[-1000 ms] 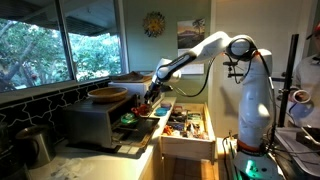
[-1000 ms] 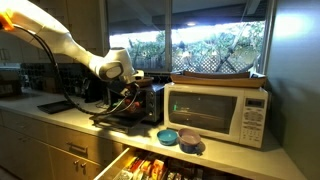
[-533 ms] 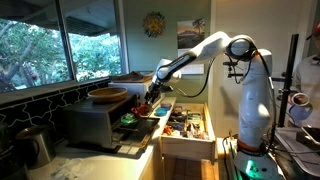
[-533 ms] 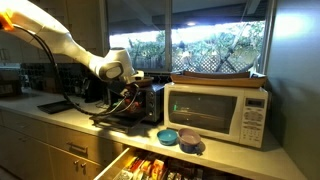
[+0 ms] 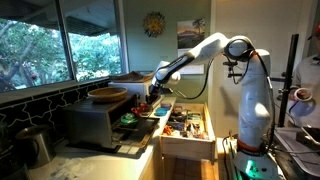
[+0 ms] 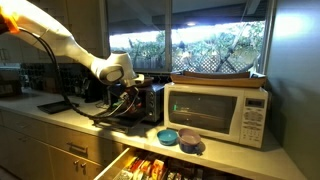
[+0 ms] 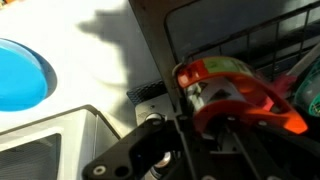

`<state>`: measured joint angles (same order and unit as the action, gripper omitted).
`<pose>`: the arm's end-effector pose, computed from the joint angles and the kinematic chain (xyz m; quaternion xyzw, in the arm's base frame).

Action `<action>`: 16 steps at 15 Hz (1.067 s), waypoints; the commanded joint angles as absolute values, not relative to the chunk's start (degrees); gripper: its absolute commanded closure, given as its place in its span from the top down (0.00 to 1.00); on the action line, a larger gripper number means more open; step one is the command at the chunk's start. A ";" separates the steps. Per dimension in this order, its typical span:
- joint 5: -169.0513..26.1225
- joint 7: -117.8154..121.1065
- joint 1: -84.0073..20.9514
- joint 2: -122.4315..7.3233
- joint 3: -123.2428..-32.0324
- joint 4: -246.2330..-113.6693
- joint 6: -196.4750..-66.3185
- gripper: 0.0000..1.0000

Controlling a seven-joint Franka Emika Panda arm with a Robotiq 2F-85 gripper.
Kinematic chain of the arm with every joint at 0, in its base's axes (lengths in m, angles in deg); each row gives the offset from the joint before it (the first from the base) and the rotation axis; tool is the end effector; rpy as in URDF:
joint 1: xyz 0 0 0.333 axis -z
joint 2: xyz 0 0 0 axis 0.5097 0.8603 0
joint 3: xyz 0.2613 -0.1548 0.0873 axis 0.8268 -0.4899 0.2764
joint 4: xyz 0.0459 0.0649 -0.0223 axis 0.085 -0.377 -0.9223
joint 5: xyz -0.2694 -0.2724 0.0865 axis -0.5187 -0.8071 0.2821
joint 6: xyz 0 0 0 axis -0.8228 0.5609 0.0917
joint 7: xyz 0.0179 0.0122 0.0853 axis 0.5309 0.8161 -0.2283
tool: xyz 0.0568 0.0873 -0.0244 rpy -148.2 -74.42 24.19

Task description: Pick up the orange packet from the oven tray and put it in the brown bowl on the gray oven

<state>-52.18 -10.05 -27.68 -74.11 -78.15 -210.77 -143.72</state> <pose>0.5663 -0.0784 0.4453 -0.9683 0.1035 -0.2148 0.0741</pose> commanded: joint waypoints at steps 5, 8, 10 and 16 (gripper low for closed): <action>-50.03 -15.72 -27.95 -81.95 -77.86 -212.82 -141.81 0.04; -40.74 -30.02 -29.91 -87.72 -79.98 -213.21 -138.01 0.04; -38.47 -35.54 -31.25 -91.00 -81.19 -213.52 -141.35 0.04; -31.40 -48.74 -38.88 -82.58 -82.19 -203.00 -159.00 0.04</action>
